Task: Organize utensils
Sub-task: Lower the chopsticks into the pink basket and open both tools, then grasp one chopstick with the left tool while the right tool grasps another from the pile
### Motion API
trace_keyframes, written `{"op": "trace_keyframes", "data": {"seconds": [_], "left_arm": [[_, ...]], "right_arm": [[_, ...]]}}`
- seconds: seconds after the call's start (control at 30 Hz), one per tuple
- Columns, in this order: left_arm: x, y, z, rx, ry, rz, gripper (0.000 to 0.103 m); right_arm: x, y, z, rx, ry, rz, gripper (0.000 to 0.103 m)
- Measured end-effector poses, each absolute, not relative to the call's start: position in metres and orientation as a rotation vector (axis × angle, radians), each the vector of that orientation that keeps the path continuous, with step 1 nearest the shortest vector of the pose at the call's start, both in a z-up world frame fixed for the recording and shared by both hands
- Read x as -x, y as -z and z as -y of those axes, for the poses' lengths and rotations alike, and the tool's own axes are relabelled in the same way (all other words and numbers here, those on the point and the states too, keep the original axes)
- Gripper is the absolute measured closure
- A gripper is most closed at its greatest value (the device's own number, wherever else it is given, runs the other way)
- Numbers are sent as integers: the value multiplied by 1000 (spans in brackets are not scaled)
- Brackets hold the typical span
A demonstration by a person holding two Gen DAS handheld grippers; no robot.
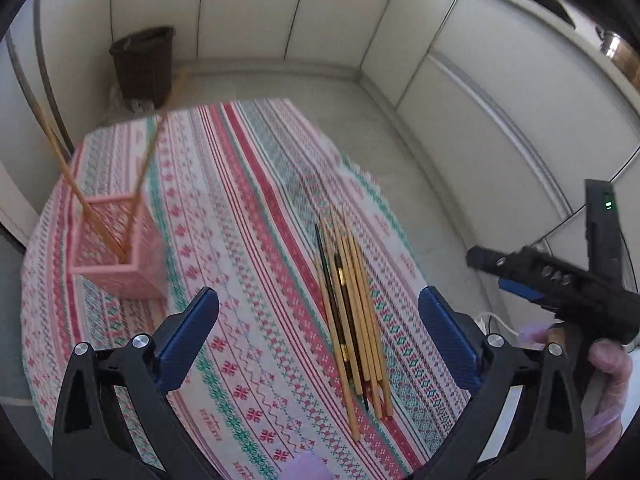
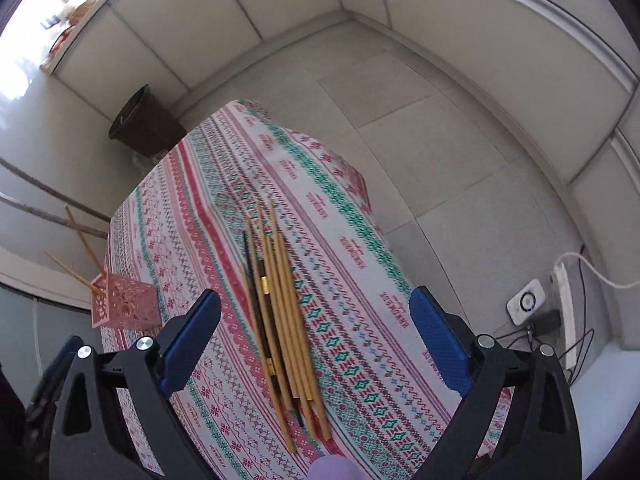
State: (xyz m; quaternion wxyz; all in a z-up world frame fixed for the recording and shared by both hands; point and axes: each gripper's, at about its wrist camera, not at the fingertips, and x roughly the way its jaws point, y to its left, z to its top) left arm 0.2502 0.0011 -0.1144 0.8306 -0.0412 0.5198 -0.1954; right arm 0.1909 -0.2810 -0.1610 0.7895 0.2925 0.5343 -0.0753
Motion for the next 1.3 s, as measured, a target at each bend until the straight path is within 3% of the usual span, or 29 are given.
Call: {"op": "trace_keyframes", "data": {"seconds": [0.17, 0.23, 0.3, 0.37, 0.5, 0.77, 0.87, 1.0, 1.1, 1.17, 1.3], "left_arm": [[-291, 190, 10, 225, 327, -1372, 8], [-303, 207, 14, 221, 264, -1395, 15], [-311, 216, 20, 189, 209, -1388, 25], [-318, 225, 31, 139, 188, -1387, 44], [-324, 236, 45, 117, 174, -1379, 56], [-328, 247, 75, 14, 130, -1354, 73], [-328, 253, 82, -13, 128, -1363, 76], [-322, 257, 104, -145, 183, -1356, 71], [-313, 258, 111, -152, 200, -1318, 80], [-309, 259, 107, -131, 212, -1304, 96], [-298, 257, 73, -49, 253, -1279, 98]], "right_arm": [[-195, 188, 303, -869, 50, -1213, 9], [-199, 192, 303, -864, 49, -1232, 8], [-204, 195, 302, -851, 41, -1247, 8], [-207, 199, 305, -881, 26, -1250, 8], [-214, 206, 312, -992, -6, -1232, 8], [-217, 209, 318, -1000, -29, -1246, 8], [-215, 209, 324, -1015, -15, -1235, 8], [-215, 209, 327, -1019, -11, -1231, 8], [-216, 211, 322, -998, -10, -1240, 8], [-219, 213, 315, -981, -14, -1252, 8], [-227, 216, 299, -940, -18, -1248, 8]]}}
